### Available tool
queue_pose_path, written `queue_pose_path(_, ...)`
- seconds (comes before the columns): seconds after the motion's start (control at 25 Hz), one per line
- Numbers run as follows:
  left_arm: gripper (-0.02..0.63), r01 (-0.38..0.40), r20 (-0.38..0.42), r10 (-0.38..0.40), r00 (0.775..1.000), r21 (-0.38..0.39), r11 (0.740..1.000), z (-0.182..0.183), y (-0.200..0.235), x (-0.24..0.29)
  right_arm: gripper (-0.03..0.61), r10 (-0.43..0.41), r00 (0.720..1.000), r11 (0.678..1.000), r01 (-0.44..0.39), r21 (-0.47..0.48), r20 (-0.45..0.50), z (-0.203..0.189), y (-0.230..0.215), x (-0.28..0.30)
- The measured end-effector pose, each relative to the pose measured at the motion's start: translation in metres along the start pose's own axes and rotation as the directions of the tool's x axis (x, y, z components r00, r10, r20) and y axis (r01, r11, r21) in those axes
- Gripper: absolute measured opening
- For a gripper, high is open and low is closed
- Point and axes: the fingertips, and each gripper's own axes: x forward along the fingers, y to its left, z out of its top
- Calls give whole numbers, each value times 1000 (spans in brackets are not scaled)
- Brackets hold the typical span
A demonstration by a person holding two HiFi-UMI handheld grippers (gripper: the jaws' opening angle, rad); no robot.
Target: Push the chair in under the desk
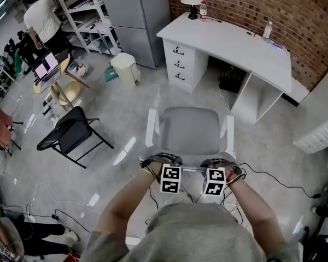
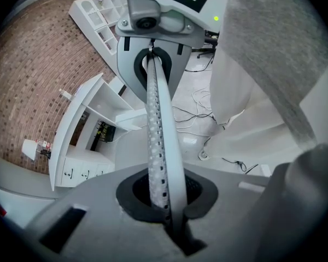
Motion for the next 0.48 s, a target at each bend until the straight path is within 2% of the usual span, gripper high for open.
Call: queue_pose_path(0.48,18,2,12,-3,1000,45,999,-21,21,2,9,-16,1000,999,16,35,-7,15,-23,7)
